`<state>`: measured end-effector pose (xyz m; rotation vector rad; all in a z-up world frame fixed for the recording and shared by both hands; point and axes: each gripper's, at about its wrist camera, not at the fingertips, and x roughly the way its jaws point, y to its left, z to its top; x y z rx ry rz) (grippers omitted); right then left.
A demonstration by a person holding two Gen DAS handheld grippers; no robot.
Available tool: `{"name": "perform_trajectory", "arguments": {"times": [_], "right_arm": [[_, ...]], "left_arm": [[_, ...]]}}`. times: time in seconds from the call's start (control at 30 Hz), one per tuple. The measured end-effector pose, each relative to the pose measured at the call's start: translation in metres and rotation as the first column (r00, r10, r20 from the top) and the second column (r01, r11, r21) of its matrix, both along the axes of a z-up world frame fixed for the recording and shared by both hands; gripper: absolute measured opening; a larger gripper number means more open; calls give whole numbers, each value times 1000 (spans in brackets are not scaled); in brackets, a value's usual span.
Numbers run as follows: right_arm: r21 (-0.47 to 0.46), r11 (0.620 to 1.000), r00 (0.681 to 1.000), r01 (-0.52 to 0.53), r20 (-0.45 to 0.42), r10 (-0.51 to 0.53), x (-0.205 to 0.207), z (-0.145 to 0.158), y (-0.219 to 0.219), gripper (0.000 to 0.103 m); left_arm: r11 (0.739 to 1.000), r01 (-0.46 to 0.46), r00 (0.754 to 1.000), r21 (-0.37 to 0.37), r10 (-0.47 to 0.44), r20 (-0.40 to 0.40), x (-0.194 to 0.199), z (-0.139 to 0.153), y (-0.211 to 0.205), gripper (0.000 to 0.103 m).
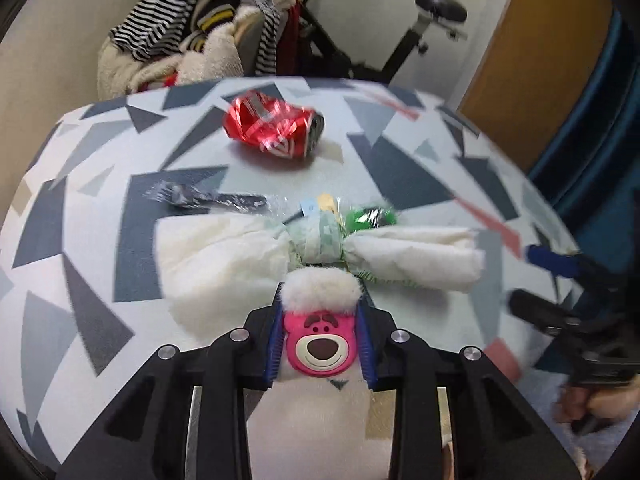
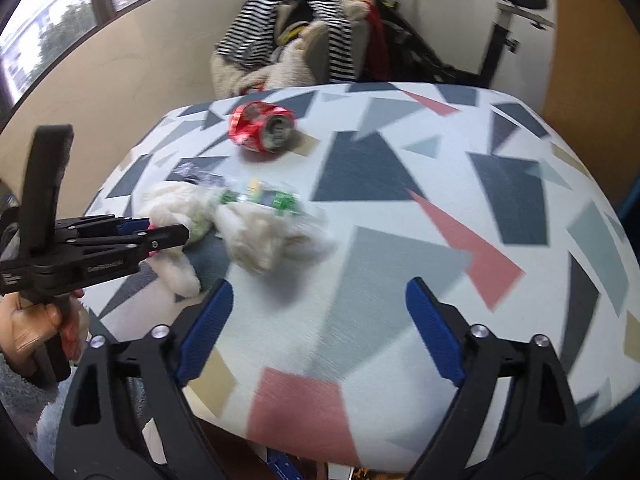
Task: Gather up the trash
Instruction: 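Grasp the white cloth and green-white bag with the right gripper while the left gripper holds the plush, then carry the cloth and bag over the brown bin and open the right gripper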
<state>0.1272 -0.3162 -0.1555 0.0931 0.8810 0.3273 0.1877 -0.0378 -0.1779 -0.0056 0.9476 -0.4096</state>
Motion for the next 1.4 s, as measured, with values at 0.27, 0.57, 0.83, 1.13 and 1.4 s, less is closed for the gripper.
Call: {"name": "perform_trajectory", "arguments": {"times": [0.27,0.57,0.83,1.13,1.4], "right_arm": [[27,996,996,-90,31,89,27,13,39,75],[-143,954,964,-264,-68,256,86,17,116,72],[-317,876,924,-363,-248,293,113,-21,159,54],[-234,921,947,-312,-157,280,88,-8,146,31],[-105,975,980,-194,-64,188,55,23,112,30]], "left_arm": [[994,-93,990,-53,98,101,-39,40,47,30],[981,-178,978,-79,185,96,-60,44,92,30],[968,-219,969,-123,231,92,-75,40,108,30],[967,-213,968,-138,228,103,-85,43,109,30],[974,-186,966,-131,206,154,-105,62,99,30]]}}
